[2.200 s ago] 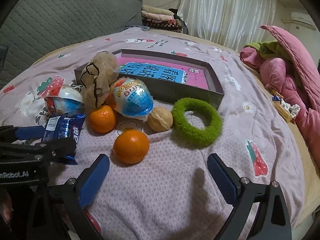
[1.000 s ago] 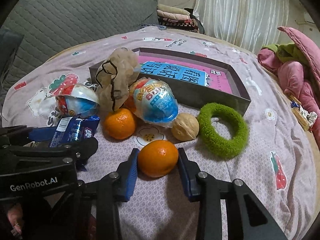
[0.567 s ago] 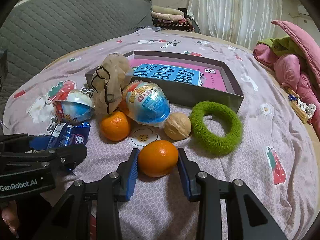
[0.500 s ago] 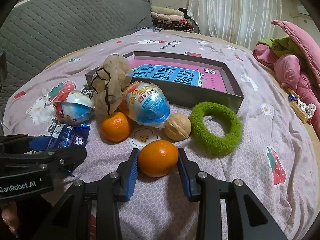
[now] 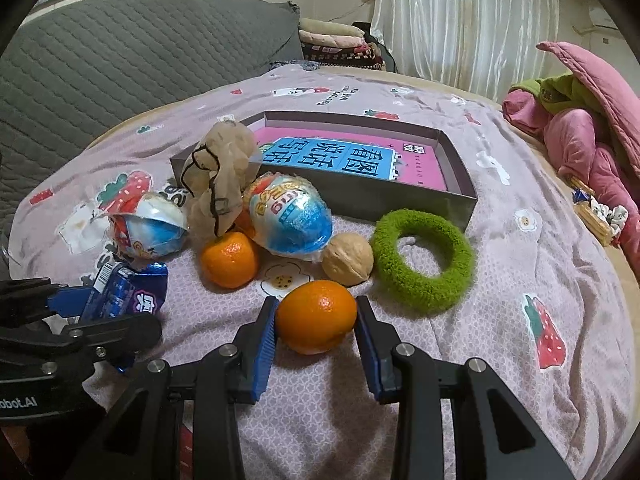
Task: Organize objects
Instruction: 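Lift the packet with the left tool while the right tool carries the orange toward the tray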
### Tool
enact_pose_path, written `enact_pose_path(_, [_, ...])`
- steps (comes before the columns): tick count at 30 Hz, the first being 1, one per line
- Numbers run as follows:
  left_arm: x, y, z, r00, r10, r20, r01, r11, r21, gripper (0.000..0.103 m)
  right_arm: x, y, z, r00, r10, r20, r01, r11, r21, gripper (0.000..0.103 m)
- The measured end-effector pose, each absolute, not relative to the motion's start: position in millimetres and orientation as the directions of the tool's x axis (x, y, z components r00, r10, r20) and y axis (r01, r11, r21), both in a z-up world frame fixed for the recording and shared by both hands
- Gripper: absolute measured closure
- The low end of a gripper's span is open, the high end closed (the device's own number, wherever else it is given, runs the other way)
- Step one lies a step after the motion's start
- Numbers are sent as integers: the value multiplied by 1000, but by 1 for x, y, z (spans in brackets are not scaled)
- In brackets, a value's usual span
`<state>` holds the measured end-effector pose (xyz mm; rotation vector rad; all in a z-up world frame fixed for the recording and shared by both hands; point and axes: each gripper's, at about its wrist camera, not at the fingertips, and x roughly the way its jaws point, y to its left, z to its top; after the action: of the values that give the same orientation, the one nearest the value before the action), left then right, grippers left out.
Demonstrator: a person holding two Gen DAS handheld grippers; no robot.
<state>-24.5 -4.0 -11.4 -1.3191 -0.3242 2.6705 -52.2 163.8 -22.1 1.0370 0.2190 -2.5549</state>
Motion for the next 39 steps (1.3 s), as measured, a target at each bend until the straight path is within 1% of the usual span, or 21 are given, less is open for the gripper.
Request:
enact_pose_path(10, [-18, 2, 12, -687, 169, -706, -48, -981, -189, 49, -51, 166, -8, -687, -293, -666, 392, -920, 0, 65])
enact_pose_path(19, [-24, -1, 22, -727, 109, -678, -22, -990, -136, 49, -51, 166, 8, -715, -305, -629, 394, -919, -2, 65])
enact_pose_path(25, [-30, -6, 27, -741, 90, -666, -7, -992, -126, 49, -51, 163, 20, -742, -306, -597, 397, -917, -23, 65])
enact_pose_path(39, [-53, -11, 42, -766, 58, -640, 20, -993, -115, 49, -65, 158, 40, -765, -325, -557, 400, -916, -15, 65])
